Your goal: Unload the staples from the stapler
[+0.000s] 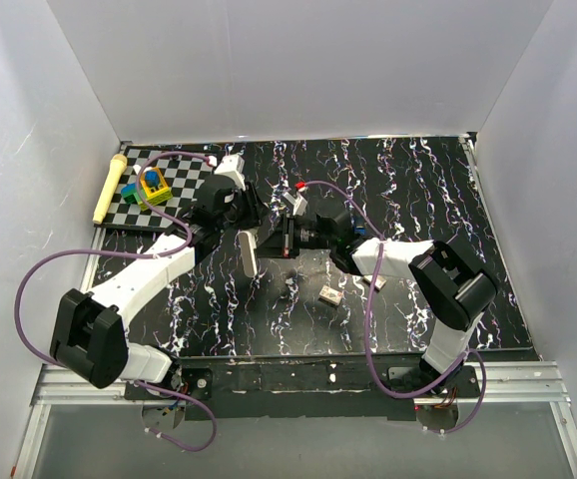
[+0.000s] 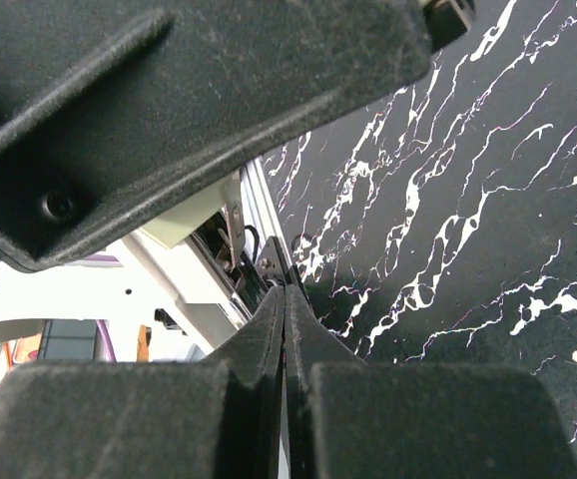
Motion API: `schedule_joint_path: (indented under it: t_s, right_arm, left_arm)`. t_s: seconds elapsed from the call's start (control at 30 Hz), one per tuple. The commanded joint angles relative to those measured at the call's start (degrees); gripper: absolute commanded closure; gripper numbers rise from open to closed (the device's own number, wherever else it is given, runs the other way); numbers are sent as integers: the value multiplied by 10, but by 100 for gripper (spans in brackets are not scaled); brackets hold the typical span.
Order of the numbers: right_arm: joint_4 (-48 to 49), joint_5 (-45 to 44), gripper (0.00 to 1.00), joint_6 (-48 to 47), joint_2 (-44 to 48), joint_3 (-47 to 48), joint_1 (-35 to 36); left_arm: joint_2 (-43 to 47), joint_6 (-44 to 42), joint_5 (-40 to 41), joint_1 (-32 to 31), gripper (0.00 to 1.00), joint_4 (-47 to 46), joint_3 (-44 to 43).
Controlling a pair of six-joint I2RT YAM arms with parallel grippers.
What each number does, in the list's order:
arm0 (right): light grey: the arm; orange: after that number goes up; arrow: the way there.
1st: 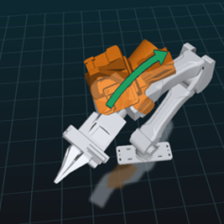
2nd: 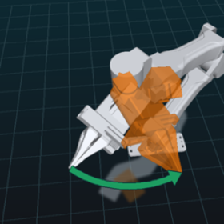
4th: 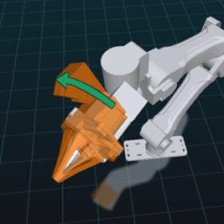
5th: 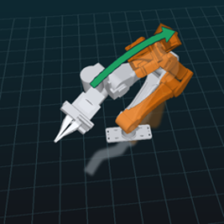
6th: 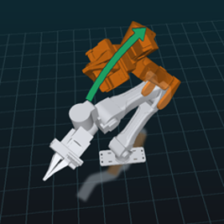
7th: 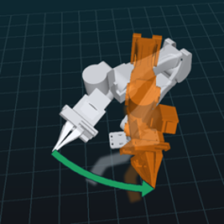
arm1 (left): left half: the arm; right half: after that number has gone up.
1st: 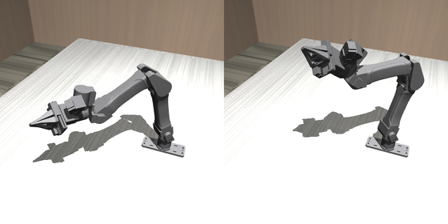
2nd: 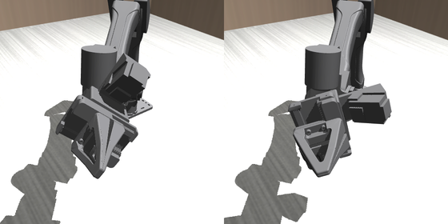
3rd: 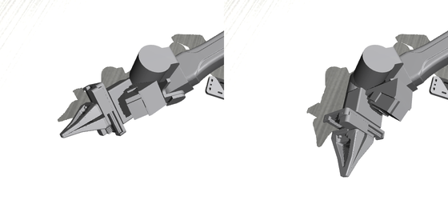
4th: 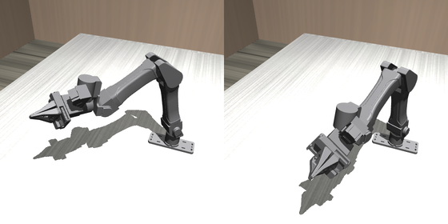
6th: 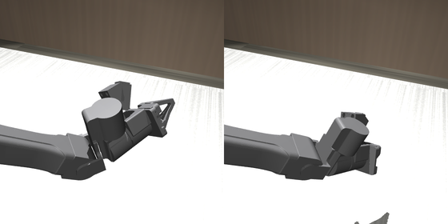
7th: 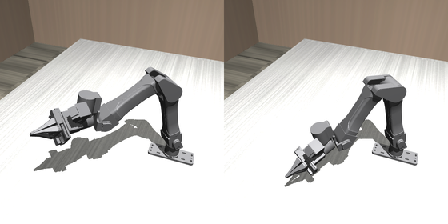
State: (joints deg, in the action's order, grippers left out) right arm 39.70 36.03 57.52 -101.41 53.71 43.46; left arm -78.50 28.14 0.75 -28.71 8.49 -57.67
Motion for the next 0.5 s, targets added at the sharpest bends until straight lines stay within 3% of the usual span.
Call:
schedule_joint_path:
  t_s: [0.0,0.47]
  right_arm:
    - [35,47,99,12,3,7,17]
    - [-105,11,99,-79,29,39,-12]
  left_arm:
    - [2,-2,26,4,100,-44,-2]
    - [50,-5,-8,2,100,-19,12]
